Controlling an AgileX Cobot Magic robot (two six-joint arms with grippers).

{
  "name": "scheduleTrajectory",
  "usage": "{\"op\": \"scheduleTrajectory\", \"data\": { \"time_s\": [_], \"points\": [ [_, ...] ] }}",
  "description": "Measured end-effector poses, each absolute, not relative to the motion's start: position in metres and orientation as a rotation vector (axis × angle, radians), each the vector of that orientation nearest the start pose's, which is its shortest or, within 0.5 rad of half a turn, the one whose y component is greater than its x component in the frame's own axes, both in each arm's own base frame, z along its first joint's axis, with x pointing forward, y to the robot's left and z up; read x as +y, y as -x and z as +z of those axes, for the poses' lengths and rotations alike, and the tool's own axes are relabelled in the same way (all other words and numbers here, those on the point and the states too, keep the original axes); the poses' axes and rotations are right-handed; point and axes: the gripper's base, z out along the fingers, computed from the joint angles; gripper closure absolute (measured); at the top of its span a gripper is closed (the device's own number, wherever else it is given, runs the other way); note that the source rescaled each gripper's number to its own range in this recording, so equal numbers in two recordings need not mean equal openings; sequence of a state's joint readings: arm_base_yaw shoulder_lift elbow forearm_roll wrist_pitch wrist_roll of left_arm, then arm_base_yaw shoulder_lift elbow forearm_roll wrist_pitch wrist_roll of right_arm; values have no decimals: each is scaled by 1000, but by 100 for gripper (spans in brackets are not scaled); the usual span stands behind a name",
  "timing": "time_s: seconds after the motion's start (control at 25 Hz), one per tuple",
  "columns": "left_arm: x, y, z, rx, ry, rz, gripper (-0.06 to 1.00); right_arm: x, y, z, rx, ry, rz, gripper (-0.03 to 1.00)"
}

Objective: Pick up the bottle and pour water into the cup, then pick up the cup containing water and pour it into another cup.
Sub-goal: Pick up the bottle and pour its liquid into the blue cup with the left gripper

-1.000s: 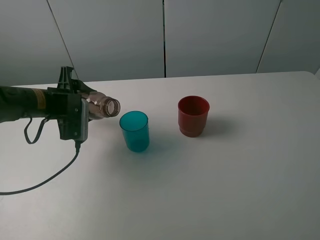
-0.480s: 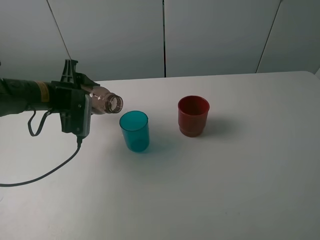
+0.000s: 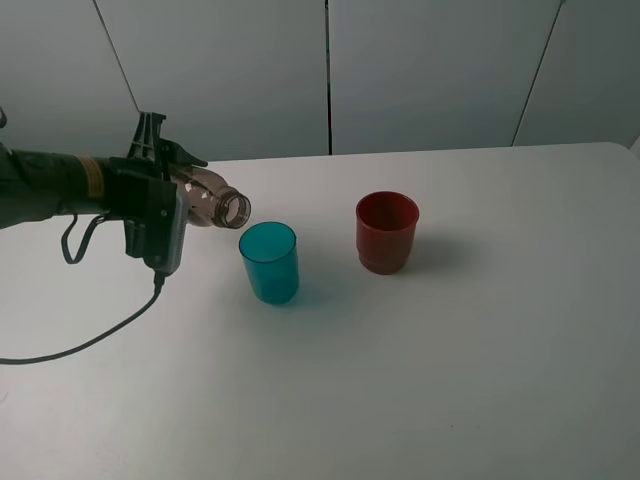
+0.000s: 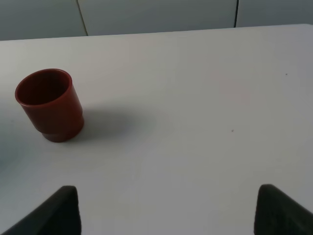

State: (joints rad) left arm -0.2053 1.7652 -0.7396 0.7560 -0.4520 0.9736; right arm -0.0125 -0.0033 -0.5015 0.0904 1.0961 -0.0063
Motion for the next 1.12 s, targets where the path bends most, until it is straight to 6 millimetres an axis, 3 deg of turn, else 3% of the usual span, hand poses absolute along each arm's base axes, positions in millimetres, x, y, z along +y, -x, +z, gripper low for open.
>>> {"op": "scheduleTrajectory", "data": {
  "time_s": [0.48, 1.12],
  "points": [
    [-97, -317, 155, 1073, -1905, 555, 90, 7, 7, 275, 2073, 0, 97, -3],
    [-114, -323, 167, 981, -1871, 601, 90, 7, 7, 275, 2073, 0, 97, -3]
  ]
}}
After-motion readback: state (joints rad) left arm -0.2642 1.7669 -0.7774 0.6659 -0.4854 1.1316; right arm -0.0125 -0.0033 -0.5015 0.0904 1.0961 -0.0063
